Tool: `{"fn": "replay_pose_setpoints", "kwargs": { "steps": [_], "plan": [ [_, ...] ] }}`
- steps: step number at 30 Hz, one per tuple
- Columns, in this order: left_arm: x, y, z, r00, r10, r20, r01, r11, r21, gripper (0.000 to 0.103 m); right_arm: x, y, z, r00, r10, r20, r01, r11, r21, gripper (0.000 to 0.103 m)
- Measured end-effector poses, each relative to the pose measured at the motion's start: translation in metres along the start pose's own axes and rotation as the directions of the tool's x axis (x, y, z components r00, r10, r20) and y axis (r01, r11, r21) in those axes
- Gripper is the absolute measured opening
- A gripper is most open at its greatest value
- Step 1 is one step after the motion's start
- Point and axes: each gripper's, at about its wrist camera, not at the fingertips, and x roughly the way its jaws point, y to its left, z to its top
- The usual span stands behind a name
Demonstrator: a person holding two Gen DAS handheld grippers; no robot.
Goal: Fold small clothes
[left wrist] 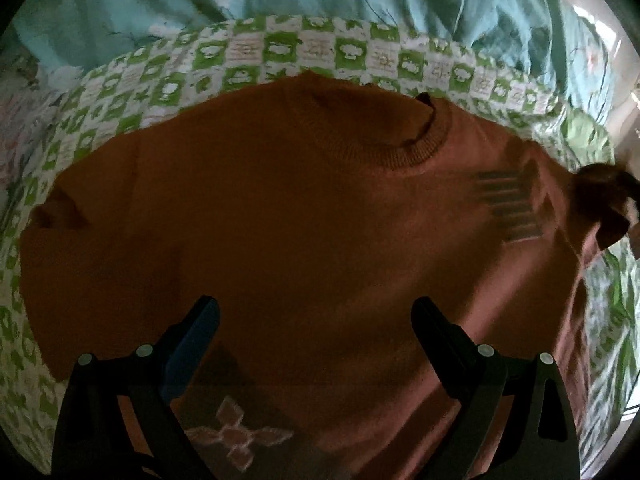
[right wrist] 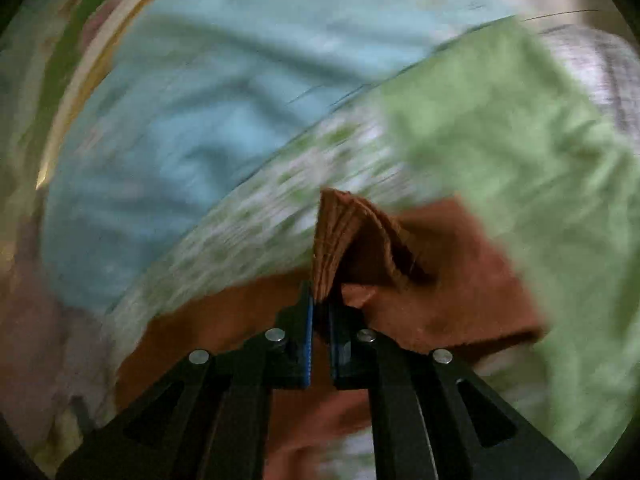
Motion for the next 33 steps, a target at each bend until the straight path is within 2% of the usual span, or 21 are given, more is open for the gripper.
{"fn": "replay_pose_setpoints", "kwargs": {
  "steps": [3,5,8,11,13,16,18,19,20,21,22,25,28,31,33],
  "plan": [
    [-0.011,0.014,-0.008,1.0,-0.008,0.006,0.008,1.0,-0.015,0.097,0.031,0.049,-0.031,0.99,0.114,-0.084,-0.116,0.993,-0.023,0.007],
    [-0.015,0.023,-0.014,1.0,-0.006,0.008,0.006,1.0,-0.029,0.097,0.056,0.086,-0.054,0.972,0.184,-0.148,-0.191,0.981,-0.035,0.007],
    [-0.024,0.039,-0.023,1.0,-0.011,0.007,0.012,0.998,-0.066,0.097,0.091,0.135,-0.085,0.931,0.271,-0.246,-0.289,0.956,-0.042,0.007],
    [-0.032,0.055,-0.032,1.0,-0.018,0.008,0.019,0.995,-0.094,0.097,0.12,0.178,-0.117,0.884,0.324,-0.336,-0.365,0.929,-0.064,0.007],
    [-0.035,0.062,-0.037,1.0,-0.022,0.01,0.023,0.994,-0.104,0.097,0.14,0.2,-0.136,0.846,0.344,-0.407,-0.403,0.913,-0.066,0.007],
    [-0.038,0.065,-0.037,0.999,-0.036,0.018,0.038,0.993,-0.111,0.097,0.165,0.222,-0.163,0.799,0.331,-0.501,-0.421,0.904,-0.075,0.007],
    [-0.036,0.062,-0.035,0.998,-0.052,0.02,0.054,0.992,-0.112,0.097,0.171,0.225,-0.176,0.777,0.324,-0.54,-0.425,0.902,-0.07,0.012],
    [-0.034,0.061,-0.032,0.998,-0.061,0.019,0.063,0.992,-0.11,0.097,0.176,0.225,-0.18,0.76,0.33,-0.559,-0.429,0.902,-0.051,0.019],
    [-0.03,0.058,-0.029,0.997,-0.07,0.017,0.071,0.992,-0.106,0.097,0.18,0.225,-0.183,0.751,0.329,-0.572,-0.427,0.904,-0.04,0.037],
    [-0.027,0.055,-0.027,0.997,-0.077,0.015,0.078,0.992,-0.102,0.097,0.18,0.224,-0.185,0.745,0.331,-0.579,-0.424,0.905,-0.028,0.046],
    [-0.022,0.053,-0.024,0.996,-0.084,0.011,0.084,0.992,-0.097,0.097,0.176,0.221,-0.184,0.746,0.342,-0.571,-0.426,0.904,-0.015,0.056],
    [0.002,0.047,-0.012,0.994,-0.109,-0.018,0.106,0.988,-0.108,0.097,0.167,0.214,-0.173,0.752,0.379,-0.54,-0.442,0.897,0.014,0.057],
    [0.025,0.049,-0.003,0.991,-0.119,-0.055,0.109,0.981,-0.163,0.097,0.143,0.194,-0.148,0.795,0.385,-0.468,-0.422,0.906,0.027,0.057],
    [0.042,0.058,0.003,0.985,-0.164,-0.059,0.143,0.954,-0.264,0.097,0.113,0.166,-0.131,0.837,0.38,-0.393,-0.397,0.917,0.04,0.057],
    [0.048,0.059,0.009,0.984,-0.175,-0.036,0.158,0.946,-0.282,0.09,0.09,0.144,-0.123,0.87,0.354,-0.343,-0.36,0.932,0.049,0.057]
  ]
}}
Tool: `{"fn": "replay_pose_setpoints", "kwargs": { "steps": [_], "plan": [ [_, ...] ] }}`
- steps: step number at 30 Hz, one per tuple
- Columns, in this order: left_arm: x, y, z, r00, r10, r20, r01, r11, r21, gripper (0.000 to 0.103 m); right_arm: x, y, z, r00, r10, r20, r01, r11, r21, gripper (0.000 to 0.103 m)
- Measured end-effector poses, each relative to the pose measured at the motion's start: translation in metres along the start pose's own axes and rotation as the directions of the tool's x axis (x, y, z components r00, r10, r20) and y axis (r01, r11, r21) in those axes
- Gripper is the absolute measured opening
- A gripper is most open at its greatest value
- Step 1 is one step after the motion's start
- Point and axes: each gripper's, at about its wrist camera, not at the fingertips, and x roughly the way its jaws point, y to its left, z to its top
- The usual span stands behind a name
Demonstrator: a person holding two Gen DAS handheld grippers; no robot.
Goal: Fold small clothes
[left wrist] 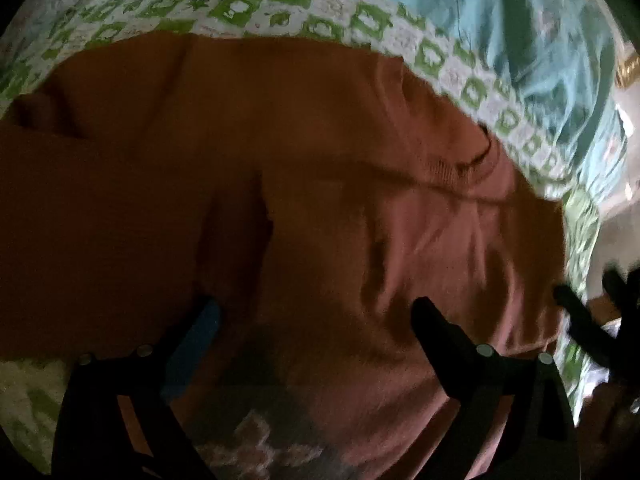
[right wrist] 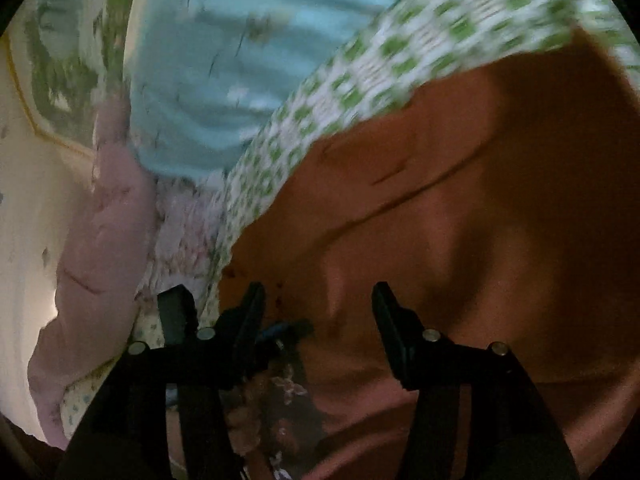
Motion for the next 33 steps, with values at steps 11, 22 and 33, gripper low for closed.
{"fn": "replay_pose_setpoints", "kwargs": {
  "steps": [11,22,33],
  "plan": [
    [-0.05,-0.004,0.008,0.986,-0.042,0.161,0.021,0.991,0.13,0.009,-0.086,-0.039,-0.016,0.967,-0.203,0.15,0.196,0.979,0.063,0.057],
    [-0.043,0.017,0.011,0.991,-0.005,0.132,-0.007,0.996,0.088,0.009,-0.084,-0.086,0.024,0.884,-0.443,0.146,0.444,0.896,0.031,0.057],
    [-0.041,0.017,0.005,0.994,-0.024,0.105,0.011,0.993,0.12,0.01,-0.044,-0.104,0.06,0.851,-0.524,0.044,0.526,0.848,-0.067,0.009]
  ]
}}
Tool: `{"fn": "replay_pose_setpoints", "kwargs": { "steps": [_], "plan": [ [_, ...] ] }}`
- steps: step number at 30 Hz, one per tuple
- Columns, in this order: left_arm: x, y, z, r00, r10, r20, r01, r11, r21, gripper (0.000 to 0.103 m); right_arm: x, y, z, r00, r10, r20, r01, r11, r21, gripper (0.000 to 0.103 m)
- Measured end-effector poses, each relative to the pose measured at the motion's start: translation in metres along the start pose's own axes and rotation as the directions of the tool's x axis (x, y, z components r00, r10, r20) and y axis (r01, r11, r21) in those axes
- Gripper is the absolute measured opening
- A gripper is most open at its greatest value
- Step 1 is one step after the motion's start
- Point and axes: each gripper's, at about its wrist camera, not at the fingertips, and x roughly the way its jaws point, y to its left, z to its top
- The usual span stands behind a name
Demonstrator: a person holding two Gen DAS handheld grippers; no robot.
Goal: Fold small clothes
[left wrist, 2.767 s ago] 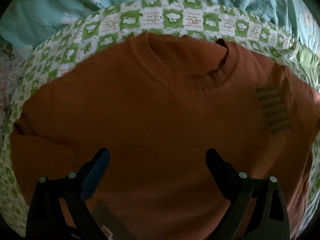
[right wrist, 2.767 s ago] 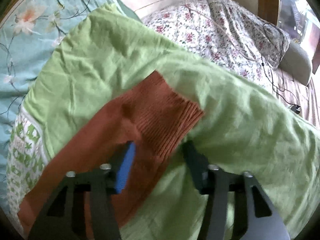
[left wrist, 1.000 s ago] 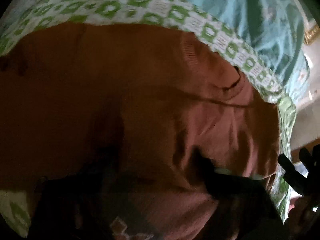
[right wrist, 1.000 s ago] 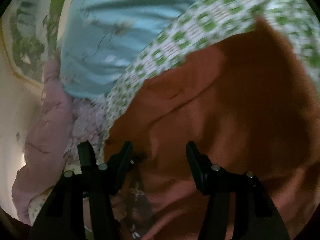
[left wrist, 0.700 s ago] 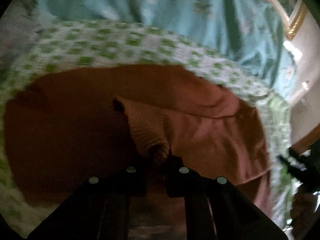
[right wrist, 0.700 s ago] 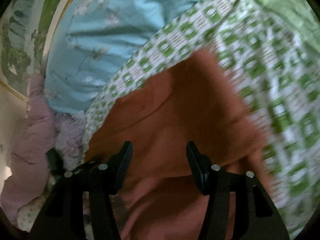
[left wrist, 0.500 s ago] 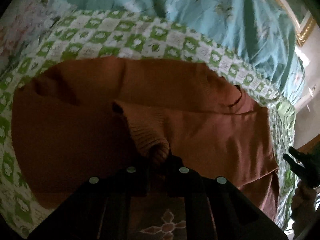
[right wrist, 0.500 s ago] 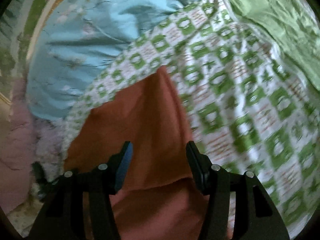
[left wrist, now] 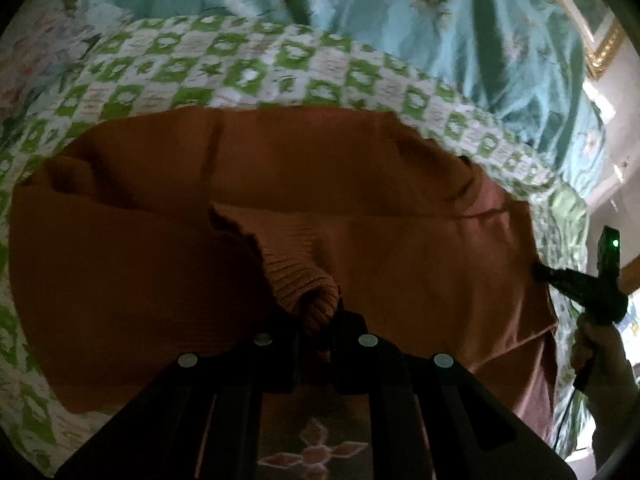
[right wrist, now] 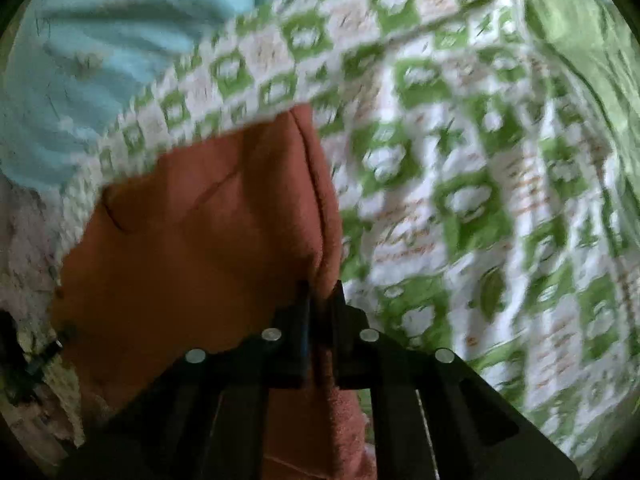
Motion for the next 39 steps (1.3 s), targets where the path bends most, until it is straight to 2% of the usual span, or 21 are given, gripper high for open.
{"fn": "replay_pose_setpoints", "kwargs": {
  "steps": [2,4,6,8,11,13,15,17,20,26,30,34,36,37,38,39],
  "plan": [
    [0.01,-0.005,-0.004,0.999,0.043,-0.022,-0.042,0.999,0.029,0.01,-0.001,-0.003,0.001,1.0,-0.023,0.004,0.023,1.0,-0.014,0.009],
    [0.019,-0.001,-0.008,0.995,0.089,-0.053,-0.088,0.996,0.027,0.014,0.008,-0.008,-0.001,0.999,-0.022,-0.027,0.022,1.0,0.0,0.009],
    [0.017,0.006,-0.013,0.992,0.1,-0.076,-0.099,0.995,0.007,0.028,0.009,-0.01,-0.001,0.999,-0.011,-0.032,0.012,0.999,0.033,0.013],
    [0.002,0.01,-0.018,0.997,0.056,-0.054,-0.056,0.998,-0.002,0.035,-0.002,-0.006,-0.002,1.0,0.007,-0.001,-0.006,0.998,0.061,0.02],
    [-0.022,0.016,-0.028,0.996,0.091,-0.019,-0.09,0.996,0.02,0.041,-0.026,0.002,-0.012,0.997,0.032,0.065,-0.035,0.998,0.052,0.032],
    [-0.035,0.026,-0.034,0.996,0.09,-0.01,-0.09,0.996,-0.008,0.046,-0.037,0.012,-0.026,0.994,0.075,0.076,-0.078,0.996,0.034,0.033],
    [-0.048,0.038,-0.043,0.995,0.099,0.001,-0.099,0.994,-0.042,0.062,-0.042,0.024,-0.044,0.992,0.11,0.058,-0.112,0.994,0.021,0.035],
    [-0.059,0.045,-0.05,0.992,0.125,0.014,-0.124,0.991,-0.046,0.073,-0.043,0.035,-0.062,0.989,0.143,0.034,-0.143,0.99,0.012,0.041],
    [-0.062,0.047,-0.054,0.984,0.18,0.015,-0.18,0.984,-0.002,0.079,-0.037,0.061,-0.092,0.983,0.182,-0.022,-0.182,0.983,-0.002,0.043],
    [-0.049,0.027,-0.049,0.962,0.271,0.04,-0.274,0.946,0.172,0.084,-0.028,0.1,-0.125,0.967,0.236,-0.094,-0.238,0.971,-0.013,0.043],
    [-0.027,0.015,-0.051,0.936,0.35,0.049,-0.348,0.89,0.296,0.088,-0.033,0.108,-0.131,0.963,0.252,-0.099,-0.255,0.967,-0.016,0.043],
    [0.004,0.015,-0.056,0.899,0.437,0.029,-0.414,0.825,0.384,0.088,-0.035,0.109,-0.134,0.963,0.252,-0.098,-0.254,0.967,-0.005,0.043],
    [0.01,0.02,-0.057,0.896,0.443,0.042,-0.423,0.819,0.389,0.09,-0.036,0.106,-0.136,0.962,0.253,-0.1,-0.254,0.967,0.006,0.043],
    [0.011,0.023,-0.055,0.899,0.435,0.053,-0.421,0.825,0.376,0.088,-0.035,0.105,-0.137,0.963,0.251,-0.102,-0.251,0.968,0.012,0.043],
    [0.01,0.026,-0.052,0.905,0.423,0.05,-0.411,0.837,0.362,0.077,-0.035,0.105,-0.137,0.963,0.248,-0.104,-0.248,0.969,0.014,0.043],
    [0.01,0.029,-0.048,0.917,0.398,0.039,-0.386,0.857,0.341,0.056,-0.035,0.105,-0.137,0.964,0.246,-0.106,-0.246,0.969,0.014,0.043]
  ]
}}
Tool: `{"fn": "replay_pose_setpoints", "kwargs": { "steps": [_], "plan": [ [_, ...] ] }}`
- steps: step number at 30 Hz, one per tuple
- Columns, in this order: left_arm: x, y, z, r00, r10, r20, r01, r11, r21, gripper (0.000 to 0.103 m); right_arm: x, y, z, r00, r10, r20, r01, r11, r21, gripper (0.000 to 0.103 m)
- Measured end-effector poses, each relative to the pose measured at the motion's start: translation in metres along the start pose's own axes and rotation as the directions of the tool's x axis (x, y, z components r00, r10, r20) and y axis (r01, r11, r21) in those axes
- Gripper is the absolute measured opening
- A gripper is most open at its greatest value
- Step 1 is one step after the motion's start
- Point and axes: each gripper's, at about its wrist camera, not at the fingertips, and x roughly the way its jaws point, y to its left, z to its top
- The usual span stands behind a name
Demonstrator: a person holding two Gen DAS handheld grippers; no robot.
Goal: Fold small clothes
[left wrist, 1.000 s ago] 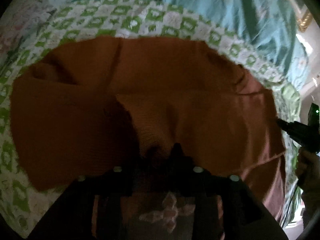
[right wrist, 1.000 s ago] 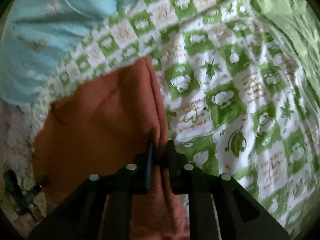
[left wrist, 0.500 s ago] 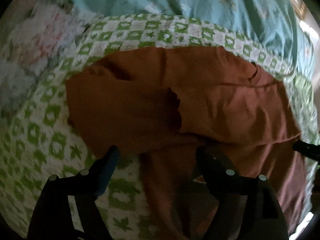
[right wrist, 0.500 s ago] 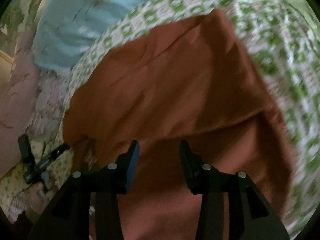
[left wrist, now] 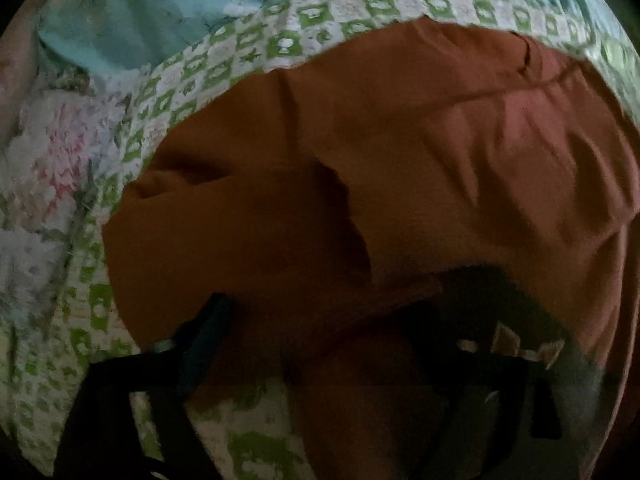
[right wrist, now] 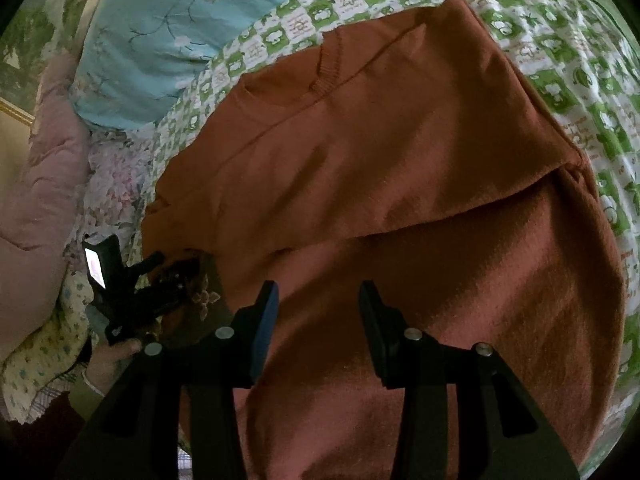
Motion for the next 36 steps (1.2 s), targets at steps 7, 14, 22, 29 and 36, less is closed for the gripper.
{"fn": "replay_pose_setpoints", "kwargs": {
  "steps": [7,14,22,29,36],
  "plan": [
    [-0.018,0.05,0.009,0.994,-0.094,0.063,0.105,0.977,-0.188,0.002,0.008,0.008,0.005,1.0,-0.005,-0.013,0.005,1.0,-0.029,0.043],
    [-0.095,0.104,0.0,0.973,-0.073,0.221,0.136,0.948,-0.286,0.001,0.014,0.026,0.007,1.0,0.014,-0.013,-0.015,0.997,-0.075,0.043],
    [-0.161,0.075,0.055,0.876,-0.237,0.419,0.347,0.915,-0.207,0.001,0.001,0.031,0.013,0.998,0.027,0.048,-0.024,0.997,-0.076,0.043],
    [-0.142,-0.065,0.119,0.789,-0.464,0.404,0.513,0.858,-0.017,0.001,-0.034,-0.007,0.021,0.988,-0.04,0.147,0.04,0.999,0.005,0.043],
    [-0.077,-0.2,0.141,0.789,-0.562,0.249,0.555,0.826,0.103,0.001,-0.066,-0.064,0.023,0.972,-0.13,0.198,0.106,0.986,0.13,0.043]
  ]
}}
